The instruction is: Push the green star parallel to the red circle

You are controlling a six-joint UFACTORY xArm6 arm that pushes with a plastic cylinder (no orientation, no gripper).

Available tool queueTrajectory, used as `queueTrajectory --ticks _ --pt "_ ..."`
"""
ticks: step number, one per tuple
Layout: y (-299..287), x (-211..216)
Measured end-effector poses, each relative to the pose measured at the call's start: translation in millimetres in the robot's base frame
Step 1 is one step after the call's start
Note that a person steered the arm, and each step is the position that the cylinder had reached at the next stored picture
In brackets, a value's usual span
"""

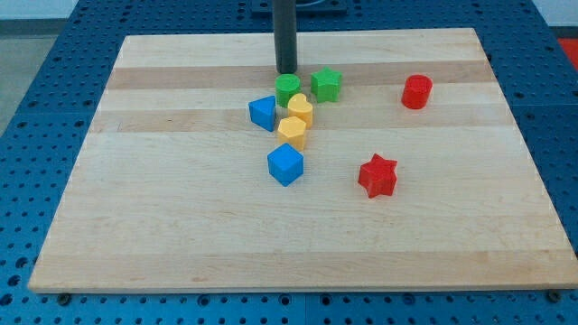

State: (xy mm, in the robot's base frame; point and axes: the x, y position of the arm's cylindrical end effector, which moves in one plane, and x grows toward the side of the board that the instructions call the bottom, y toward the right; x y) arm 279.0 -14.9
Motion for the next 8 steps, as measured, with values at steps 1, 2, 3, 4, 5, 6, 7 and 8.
queueTrajectory --ticks 1,2,3,4,5,6,7,8 --pt "22.8 0.0" --pt "45.7 0.0" --pt "53.2 0.1" --pt "53.2 5.0" --pt "53.3 13.7" --pt "53.3 18.7" --pt "53.3 19.9" --pt "53.4 19.9"
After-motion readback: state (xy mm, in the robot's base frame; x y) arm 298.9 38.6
